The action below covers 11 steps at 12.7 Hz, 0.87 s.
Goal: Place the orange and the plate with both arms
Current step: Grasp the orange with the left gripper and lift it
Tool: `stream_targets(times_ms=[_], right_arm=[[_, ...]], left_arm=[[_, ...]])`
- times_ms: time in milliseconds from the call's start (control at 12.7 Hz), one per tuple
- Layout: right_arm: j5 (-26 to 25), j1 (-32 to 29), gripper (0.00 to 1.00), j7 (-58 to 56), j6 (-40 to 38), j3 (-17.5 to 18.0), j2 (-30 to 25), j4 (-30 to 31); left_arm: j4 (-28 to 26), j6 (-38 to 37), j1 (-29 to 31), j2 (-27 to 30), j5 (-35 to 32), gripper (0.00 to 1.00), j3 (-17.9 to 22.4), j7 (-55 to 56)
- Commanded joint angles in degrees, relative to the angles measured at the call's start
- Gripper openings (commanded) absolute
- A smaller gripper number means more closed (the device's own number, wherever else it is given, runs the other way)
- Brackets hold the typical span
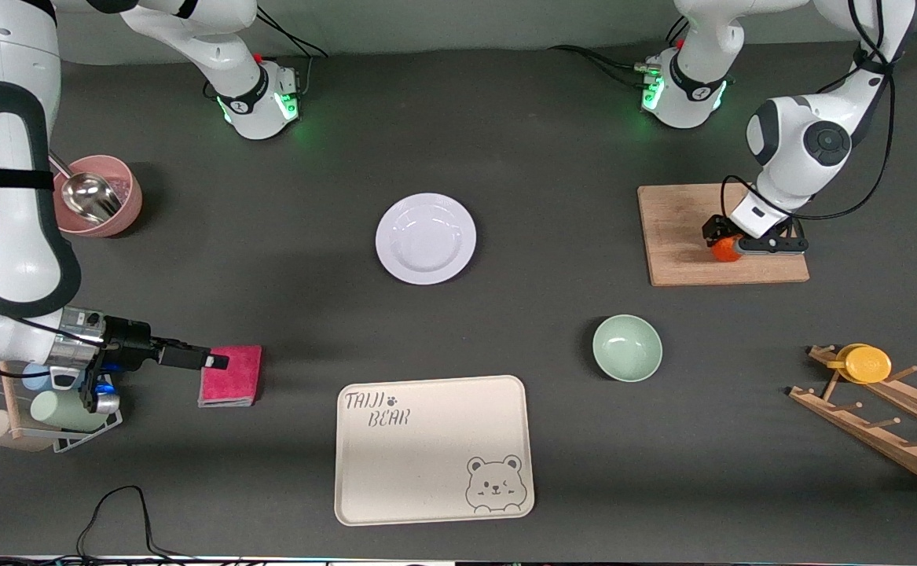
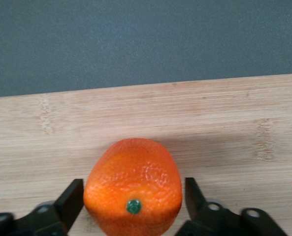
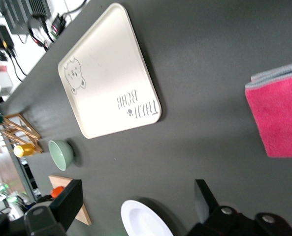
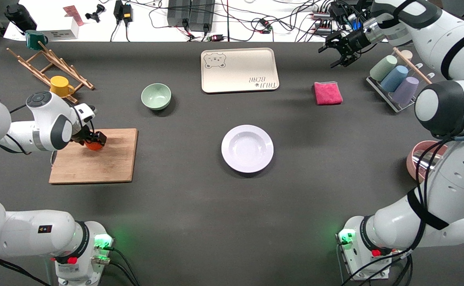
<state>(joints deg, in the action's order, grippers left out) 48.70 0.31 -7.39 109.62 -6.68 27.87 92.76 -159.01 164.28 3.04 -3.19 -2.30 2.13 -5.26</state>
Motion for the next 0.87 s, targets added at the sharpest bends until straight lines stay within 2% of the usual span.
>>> stream_targets(times_ms=[0, 237, 315, 394, 473, 631, 789], right_arm=[[4.81, -3.03, 1.0, -1.83, -3.79, 0.0, 1.93, -2.68], [7.01, -4.62, 1.0, -11.48, -4.24, 0.0, 2.89, -1.8], [9.28, -4.79, 1.0, -12.03, -4.5, 0.0, 2.89, -1.19], [10.52, -4.8, 1.0, -12.12, -5.55, -0.17, 2.72, -1.09], [10.54, -4.71, 1.0, -12.29, -6.34, -0.78, 2.63, -1.09], [11.32, -4.8, 1.0, -12.21, -6.44, -0.79, 2.02, 0.22], [16.58, -4.27, 1.0, -13.34, -6.44, -1.58, 0.87, 2.94]], left_arm=[[-0.42, 0.16, -0.06, 0.38, -0.33, 0.66, 0.24, -0.89], [1.85, -4.03, -0.23, 2.47, -0.25, 0.64, 0.16, -0.54], [4.21, -9.71, -0.23, 5.1, -0.25, 0.64, 0.16, -0.63], [7.8, -18.56, -0.23, 8.34, -0.25, 0.64, 0.07, -0.72], [12.28, -28.74, -0.23, 11.07, -0.25, 0.64, 0.07, -0.72], [22.38, -43.89, -0.49, 13.46, -0.25, 0.64, -0.11, -0.54], [29.17, -52.89, -0.58, 15.75, 0.28, 0.64, -1.59, 0.51]])
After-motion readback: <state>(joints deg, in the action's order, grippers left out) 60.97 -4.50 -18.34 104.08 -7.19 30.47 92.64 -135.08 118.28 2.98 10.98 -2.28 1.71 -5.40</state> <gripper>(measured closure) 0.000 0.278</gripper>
